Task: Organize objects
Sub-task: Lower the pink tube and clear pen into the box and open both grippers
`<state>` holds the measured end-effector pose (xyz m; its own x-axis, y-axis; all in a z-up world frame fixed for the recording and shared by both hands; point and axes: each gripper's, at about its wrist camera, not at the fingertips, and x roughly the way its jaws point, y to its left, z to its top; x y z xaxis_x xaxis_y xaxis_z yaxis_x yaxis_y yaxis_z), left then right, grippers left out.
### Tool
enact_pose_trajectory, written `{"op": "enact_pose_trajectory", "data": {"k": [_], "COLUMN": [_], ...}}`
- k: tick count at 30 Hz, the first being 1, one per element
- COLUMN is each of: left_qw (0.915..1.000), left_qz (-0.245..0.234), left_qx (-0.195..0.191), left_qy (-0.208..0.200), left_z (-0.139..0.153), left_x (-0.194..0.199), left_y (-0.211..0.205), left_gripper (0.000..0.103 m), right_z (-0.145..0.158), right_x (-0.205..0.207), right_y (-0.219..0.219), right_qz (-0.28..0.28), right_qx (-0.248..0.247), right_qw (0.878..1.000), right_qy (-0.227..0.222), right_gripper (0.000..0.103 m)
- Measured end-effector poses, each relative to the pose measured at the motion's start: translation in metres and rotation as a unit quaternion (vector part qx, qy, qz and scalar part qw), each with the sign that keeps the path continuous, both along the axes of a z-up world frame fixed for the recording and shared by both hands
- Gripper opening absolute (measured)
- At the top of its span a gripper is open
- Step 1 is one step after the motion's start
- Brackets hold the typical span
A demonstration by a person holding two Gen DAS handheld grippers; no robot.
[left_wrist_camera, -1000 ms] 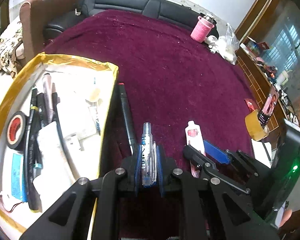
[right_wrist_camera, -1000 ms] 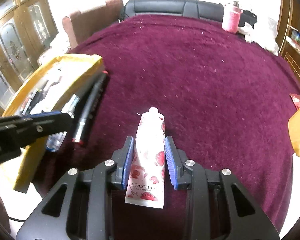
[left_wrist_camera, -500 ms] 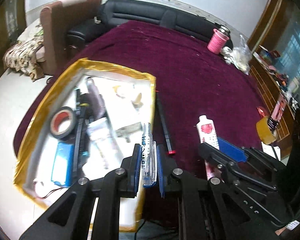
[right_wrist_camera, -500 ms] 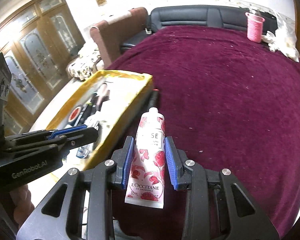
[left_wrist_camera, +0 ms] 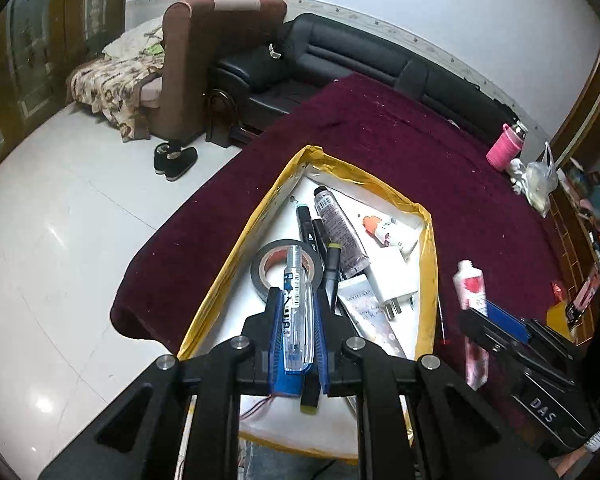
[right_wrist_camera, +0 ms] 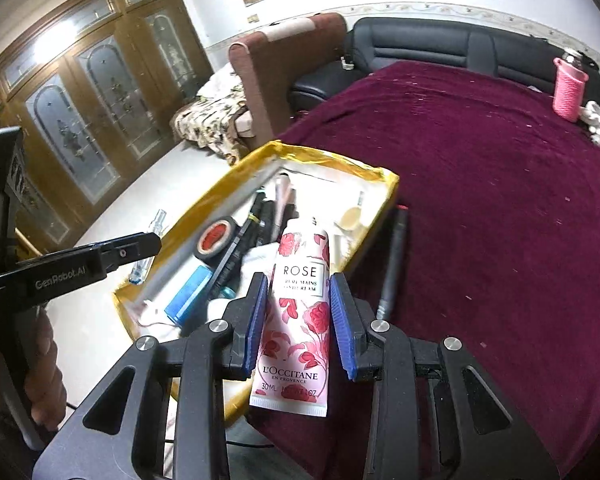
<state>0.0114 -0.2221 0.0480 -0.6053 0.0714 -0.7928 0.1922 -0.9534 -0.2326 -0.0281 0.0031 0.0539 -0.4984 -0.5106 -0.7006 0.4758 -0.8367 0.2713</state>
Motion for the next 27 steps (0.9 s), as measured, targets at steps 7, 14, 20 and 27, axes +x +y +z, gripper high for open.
{"op": "enact_pose_trajectory", "data": {"k": [7,14,20,27], "left_qw": [0.9993,0.9974,0.997,0.9962], "left_qz": [-0.038,-0.063,-0.054,-0.054], "left_qx": [0.005,0.026,0.021,0.005], "left_qy": [0.003,-0.023,-0.052,-0.068], "left_z": [-0.002,-0.022,-0.048,-0.062], "left_x": [-0.038,-0.103,-0.132,-0.137], "left_y": [0.006,0.0,-0.001,0.002], "left_gripper": [0.013,0.013,0.013,0.013], "right_z": [-0.009,-0.018,-0.029,-0.041], "right_x": [-0.034,-0.086,-0.116,-0.125], "right_y": [-0.022,-0.043,-0.064,-0.073], "right_qz": [0.01,0.013,0.014,0.02], "right_qx": [-0.004,-0.003,0.022,0.038], "right_qw": [1.0,0.999,0.998,0.997], "right_qy": [-0.019,-0.048,-0.059,-0.072], "right_gripper": [0.032,0.032,0.032,0.032]}}
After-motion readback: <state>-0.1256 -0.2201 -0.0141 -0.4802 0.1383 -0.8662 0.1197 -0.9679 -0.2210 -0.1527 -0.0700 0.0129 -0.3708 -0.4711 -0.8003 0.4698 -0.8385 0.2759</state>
